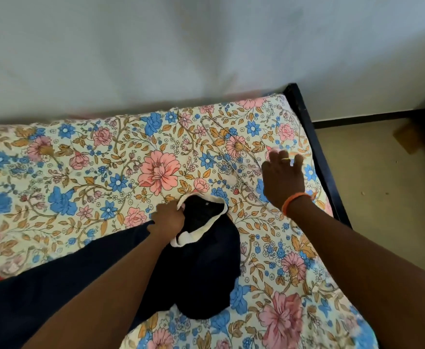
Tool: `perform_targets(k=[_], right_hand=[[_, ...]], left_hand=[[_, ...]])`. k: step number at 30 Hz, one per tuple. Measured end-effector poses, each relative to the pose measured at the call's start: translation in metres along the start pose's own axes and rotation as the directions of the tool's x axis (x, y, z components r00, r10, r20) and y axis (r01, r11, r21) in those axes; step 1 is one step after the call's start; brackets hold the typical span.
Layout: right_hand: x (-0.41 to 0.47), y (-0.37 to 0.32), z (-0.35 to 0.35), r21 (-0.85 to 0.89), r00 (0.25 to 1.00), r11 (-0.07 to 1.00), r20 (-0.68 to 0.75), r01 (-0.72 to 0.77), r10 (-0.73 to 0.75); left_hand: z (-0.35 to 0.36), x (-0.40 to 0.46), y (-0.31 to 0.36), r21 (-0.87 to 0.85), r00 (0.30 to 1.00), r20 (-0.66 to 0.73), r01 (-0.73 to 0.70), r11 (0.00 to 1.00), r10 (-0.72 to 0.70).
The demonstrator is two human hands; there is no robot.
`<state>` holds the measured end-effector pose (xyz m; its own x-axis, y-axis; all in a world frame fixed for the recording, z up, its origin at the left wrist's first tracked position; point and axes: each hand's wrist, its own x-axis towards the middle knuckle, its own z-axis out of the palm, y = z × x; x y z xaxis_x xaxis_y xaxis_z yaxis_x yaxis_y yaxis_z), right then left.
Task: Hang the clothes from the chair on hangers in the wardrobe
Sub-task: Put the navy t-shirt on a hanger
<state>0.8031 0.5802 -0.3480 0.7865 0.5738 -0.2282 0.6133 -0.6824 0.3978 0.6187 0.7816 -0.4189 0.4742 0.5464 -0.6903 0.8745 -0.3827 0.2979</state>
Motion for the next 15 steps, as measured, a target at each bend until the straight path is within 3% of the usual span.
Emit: perform_targets(k=[2,5,7,9,12,15], right_hand=[[-0.016,0.000,-0.023,0.013,0.995,0.999,0.093,0.044,-0.045],[-0.039,0.008,-0.059,0.281,0.990,0.958,0.142,-0.049,0.009],[-0.053,0.017,-0.084,0.598,0.988,0.788,0.131,-0.145,0.082],[-0.069,0.022,-0.114,0.792,0.982,0.586,0.085,-0.169,0.169],[-0.101,0.024,-0.169,0.919,0.960,0.375,0.017,-0.125,0.279],[-0.136,0.020,-0.234,0.979,0.923,0.203,-0.046,-0.034,0.382]], left_hand=[[-0.020,-0.028,0.000,-0.020,0.975,-0.219,0.021,1.000,-0.025],[-0.055,-0.070,0.006,-0.348,0.936,-0.351,-0.108,0.931,-0.023],[-0.084,-0.099,0.014,-0.505,0.936,-0.347,-0.128,0.853,-0.065],[-0.113,-0.130,0.023,-0.567,0.943,-0.331,-0.165,0.807,-0.039],[-0.156,-0.181,0.031,-0.606,0.956,-0.293,-0.178,0.776,-0.009],[-0.204,-0.238,0.034,-0.535,0.948,-0.309,-0.236,0.811,0.071]])
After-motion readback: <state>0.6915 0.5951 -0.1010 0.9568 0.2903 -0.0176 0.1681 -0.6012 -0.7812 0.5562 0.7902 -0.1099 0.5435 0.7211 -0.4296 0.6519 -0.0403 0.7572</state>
